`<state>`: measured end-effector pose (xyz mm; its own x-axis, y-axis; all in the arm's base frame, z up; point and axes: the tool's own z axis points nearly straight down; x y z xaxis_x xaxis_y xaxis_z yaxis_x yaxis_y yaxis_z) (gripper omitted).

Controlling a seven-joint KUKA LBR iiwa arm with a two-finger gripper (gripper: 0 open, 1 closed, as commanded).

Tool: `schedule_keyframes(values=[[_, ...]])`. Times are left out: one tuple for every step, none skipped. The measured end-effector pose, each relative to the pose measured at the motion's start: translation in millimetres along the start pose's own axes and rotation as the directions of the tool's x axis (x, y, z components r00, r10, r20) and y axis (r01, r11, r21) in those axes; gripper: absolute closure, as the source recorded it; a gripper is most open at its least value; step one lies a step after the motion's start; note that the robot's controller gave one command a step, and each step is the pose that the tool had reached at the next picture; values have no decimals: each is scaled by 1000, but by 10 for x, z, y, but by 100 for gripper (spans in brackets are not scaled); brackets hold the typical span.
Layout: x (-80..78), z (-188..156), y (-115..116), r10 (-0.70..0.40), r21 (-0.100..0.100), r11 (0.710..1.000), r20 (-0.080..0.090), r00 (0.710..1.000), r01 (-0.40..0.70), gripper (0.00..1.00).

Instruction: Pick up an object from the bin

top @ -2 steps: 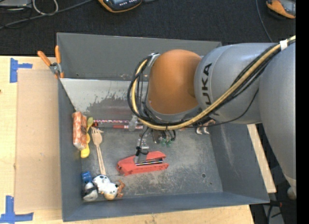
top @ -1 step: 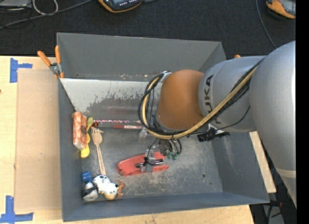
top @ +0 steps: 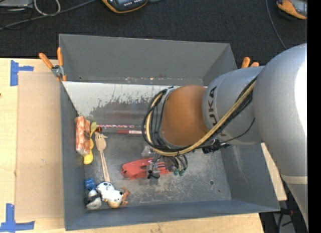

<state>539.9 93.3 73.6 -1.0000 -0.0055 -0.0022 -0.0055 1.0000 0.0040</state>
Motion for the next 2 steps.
schedule_keyframes(values=[[-1,0,0,1,0,1000,1,1000,-1,100],[-55,-38,-40,-9,-4,1000,0,1000,9,100]])
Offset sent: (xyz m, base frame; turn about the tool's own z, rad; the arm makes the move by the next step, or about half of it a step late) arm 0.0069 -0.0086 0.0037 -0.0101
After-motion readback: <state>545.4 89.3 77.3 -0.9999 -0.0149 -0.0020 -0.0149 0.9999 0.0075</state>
